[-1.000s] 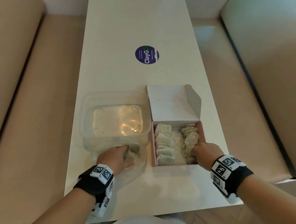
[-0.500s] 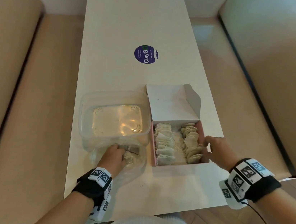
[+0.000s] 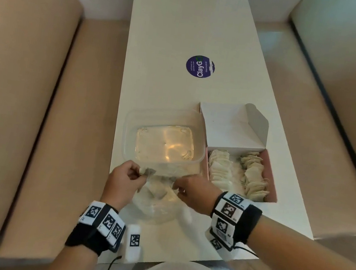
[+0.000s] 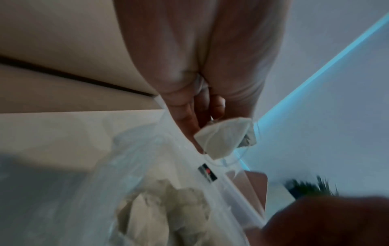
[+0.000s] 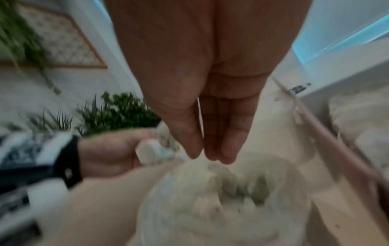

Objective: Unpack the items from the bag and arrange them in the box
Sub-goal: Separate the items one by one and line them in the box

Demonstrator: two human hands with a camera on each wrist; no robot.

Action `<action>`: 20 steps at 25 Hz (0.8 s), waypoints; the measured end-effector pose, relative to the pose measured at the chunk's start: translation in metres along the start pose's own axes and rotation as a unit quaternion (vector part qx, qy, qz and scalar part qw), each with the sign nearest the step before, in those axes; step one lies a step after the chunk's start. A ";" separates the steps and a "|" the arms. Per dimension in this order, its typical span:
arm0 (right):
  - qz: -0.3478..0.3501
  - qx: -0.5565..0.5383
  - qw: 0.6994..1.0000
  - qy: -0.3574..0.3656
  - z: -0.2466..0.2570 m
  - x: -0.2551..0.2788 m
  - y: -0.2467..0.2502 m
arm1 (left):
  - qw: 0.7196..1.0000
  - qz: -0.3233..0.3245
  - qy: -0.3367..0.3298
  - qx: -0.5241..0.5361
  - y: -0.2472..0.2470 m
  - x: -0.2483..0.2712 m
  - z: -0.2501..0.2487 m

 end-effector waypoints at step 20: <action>-0.087 0.017 0.984 -0.157 -0.030 -0.054 -0.067 | 0.966 0.214 0.006 -0.148 -0.037 -0.006 0.030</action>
Point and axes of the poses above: each hand's wrist, its own x-axis away from the middle knuckle, its own y-axis out of the back of the hand, z = x × y, the point moved 7 cm from there along -x, towards the middle knuckle, and after that the axes turned 7 degrees about -x, right-handed, at the moved point
